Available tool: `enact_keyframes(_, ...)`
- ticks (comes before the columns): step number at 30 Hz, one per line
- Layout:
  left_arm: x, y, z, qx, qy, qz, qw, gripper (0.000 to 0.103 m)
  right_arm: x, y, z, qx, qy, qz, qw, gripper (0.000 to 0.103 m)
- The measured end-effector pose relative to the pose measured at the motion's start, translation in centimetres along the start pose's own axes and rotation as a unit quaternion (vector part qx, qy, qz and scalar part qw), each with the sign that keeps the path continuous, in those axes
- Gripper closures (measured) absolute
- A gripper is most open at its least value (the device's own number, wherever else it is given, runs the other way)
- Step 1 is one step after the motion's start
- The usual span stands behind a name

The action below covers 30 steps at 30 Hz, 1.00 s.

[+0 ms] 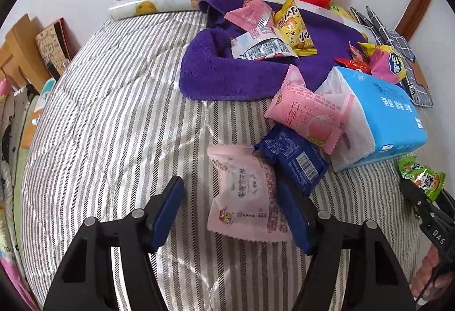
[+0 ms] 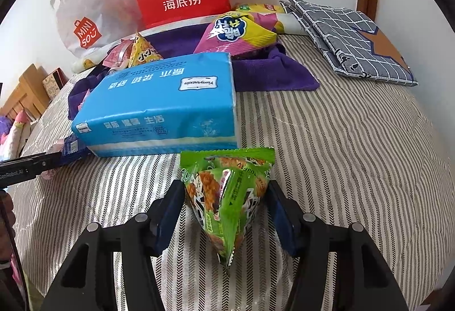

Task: Organize snacks
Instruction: 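Grasp pink-white pastry packet with left tool while right tool lifts green bag, then lift pastry packet with left tool while right tool carries green bag toward towel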

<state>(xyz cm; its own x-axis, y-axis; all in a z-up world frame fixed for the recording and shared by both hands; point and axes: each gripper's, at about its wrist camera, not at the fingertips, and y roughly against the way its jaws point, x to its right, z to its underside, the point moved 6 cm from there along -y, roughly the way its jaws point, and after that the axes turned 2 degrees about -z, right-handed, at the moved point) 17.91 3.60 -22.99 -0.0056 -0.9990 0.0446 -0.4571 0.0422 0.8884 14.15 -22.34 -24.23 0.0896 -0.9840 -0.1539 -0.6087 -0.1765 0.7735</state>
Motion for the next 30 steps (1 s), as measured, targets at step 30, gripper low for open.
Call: enact_keyframes(30,0.0,1.7,0.9,0.034,-0.017,-0.015,0.9992,0.066,-0.1,0.8,0.2,0.004,-0.012,0.007,1.0,0.047)
